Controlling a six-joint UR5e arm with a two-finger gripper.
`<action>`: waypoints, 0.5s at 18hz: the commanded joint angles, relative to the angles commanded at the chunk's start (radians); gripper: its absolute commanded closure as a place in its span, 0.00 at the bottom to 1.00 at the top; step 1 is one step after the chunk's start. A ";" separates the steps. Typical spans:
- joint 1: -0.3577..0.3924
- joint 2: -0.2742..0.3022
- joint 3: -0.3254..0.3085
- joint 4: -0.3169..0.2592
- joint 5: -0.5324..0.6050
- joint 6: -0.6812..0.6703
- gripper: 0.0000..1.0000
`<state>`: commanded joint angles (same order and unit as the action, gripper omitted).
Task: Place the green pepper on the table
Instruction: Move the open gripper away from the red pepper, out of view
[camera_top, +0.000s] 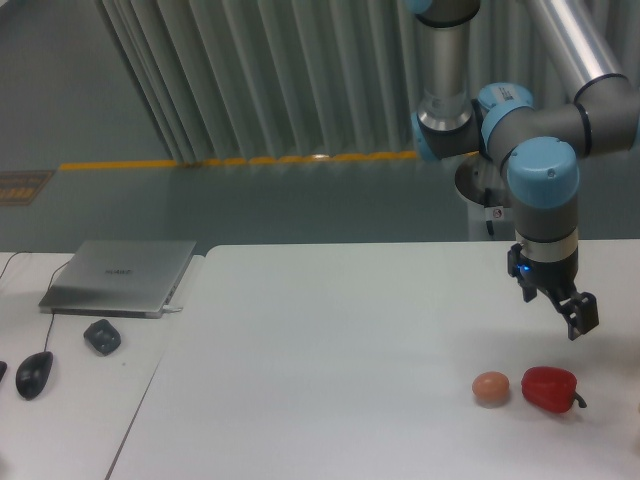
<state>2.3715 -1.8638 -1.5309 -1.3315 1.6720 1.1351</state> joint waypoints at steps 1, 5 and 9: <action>-0.002 -0.002 -0.002 0.002 0.000 0.003 0.00; 0.002 -0.003 0.002 0.002 0.002 -0.003 0.00; 0.006 -0.002 -0.008 0.003 0.003 -0.005 0.00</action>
<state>2.3777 -1.8653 -1.5386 -1.3284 1.6751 1.1306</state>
